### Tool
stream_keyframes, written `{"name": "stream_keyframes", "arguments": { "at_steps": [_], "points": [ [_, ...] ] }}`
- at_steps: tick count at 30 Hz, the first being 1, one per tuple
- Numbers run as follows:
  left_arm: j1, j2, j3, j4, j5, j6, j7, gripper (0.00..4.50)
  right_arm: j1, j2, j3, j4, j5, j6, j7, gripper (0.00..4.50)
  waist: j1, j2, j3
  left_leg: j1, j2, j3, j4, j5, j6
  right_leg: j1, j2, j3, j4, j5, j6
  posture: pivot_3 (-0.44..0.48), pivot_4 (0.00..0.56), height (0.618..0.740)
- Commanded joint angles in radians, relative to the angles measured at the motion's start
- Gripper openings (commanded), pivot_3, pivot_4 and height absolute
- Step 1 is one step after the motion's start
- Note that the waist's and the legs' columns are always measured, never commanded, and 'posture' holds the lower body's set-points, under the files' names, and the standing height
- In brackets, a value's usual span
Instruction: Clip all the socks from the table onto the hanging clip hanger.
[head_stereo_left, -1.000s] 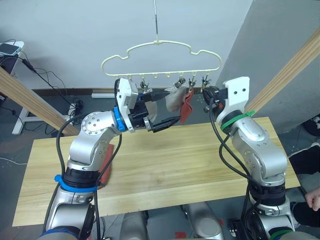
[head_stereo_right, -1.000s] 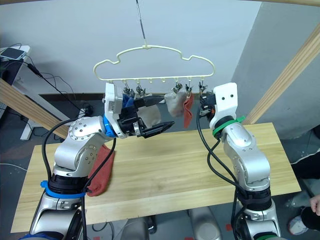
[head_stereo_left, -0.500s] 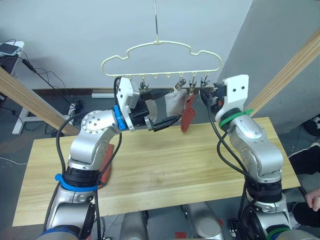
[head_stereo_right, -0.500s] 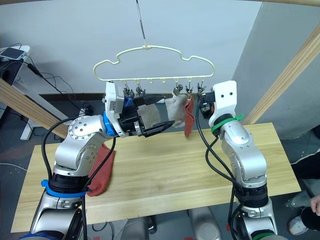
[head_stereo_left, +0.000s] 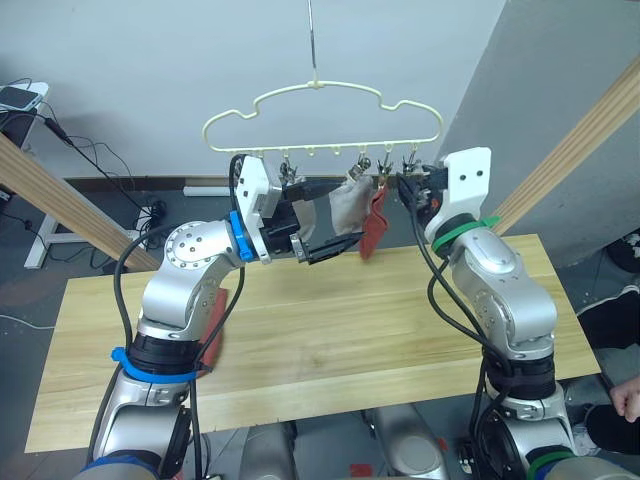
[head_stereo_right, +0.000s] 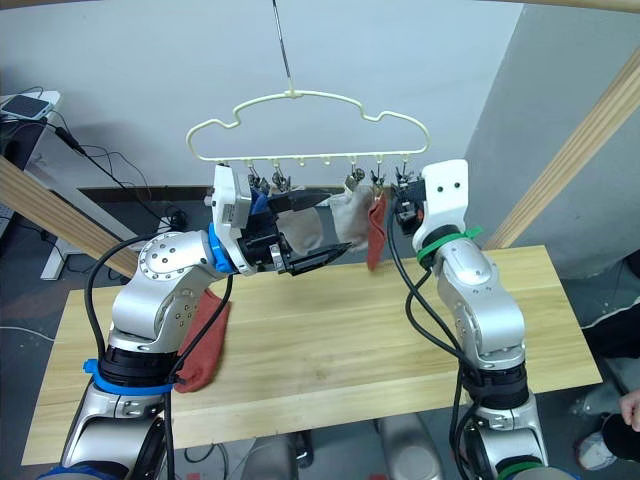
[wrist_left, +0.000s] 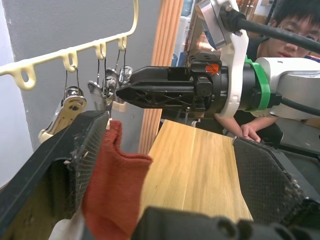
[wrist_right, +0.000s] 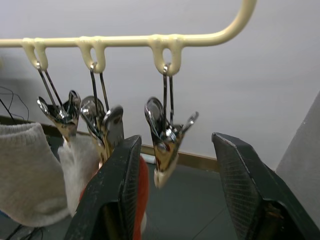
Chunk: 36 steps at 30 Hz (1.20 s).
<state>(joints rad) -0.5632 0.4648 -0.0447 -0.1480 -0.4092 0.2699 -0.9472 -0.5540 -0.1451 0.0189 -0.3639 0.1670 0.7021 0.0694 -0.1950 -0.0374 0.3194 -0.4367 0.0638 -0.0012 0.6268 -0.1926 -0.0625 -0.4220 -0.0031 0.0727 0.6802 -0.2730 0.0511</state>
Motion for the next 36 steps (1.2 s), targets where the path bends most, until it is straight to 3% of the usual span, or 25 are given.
{"name": "stream_keyframes", "arguments": {
  "at_steps": [1,19,36],
  "points": [
    [-0.018,-0.006,-0.004,-0.012,0.003,-0.022,0.002,4.50,-0.037,0.023,-0.013,0.004,-0.015,-0.042,-0.023,2.33,0.000,0.000,0.000,0.000,0.000,0.000,0.000,0.000,0.000,0.000,0.000,0.000,0.000,0.000,0.000,-0.269,0.285,0.732],
    [-0.029,-0.006,-0.011,-0.004,0.001,-0.024,-0.002,4.50,-0.054,0.146,-0.089,-0.015,0.021,0.006,-0.103,2.33,0.001,0.000,0.000,0.000,0.000,0.000,0.000,0.000,0.000,0.000,0.000,0.000,0.000,0.000,-0.001,-0.274,0.286,0.732],
    [-0.035,-0.009,-0.015,-0.001,0.001,-0.023,-0.001,4.50,-0.060,0.160,-0.084,-0.025,0.069,0.044,-0.085,2.33,0.001,0.000,0.000,0.000,0.000,0.000,0.000,0.000,0.000,0.000,0.000,0.000,0.001,0.001,-0.001,-0.275,0.284,0.732]
  ]
}}
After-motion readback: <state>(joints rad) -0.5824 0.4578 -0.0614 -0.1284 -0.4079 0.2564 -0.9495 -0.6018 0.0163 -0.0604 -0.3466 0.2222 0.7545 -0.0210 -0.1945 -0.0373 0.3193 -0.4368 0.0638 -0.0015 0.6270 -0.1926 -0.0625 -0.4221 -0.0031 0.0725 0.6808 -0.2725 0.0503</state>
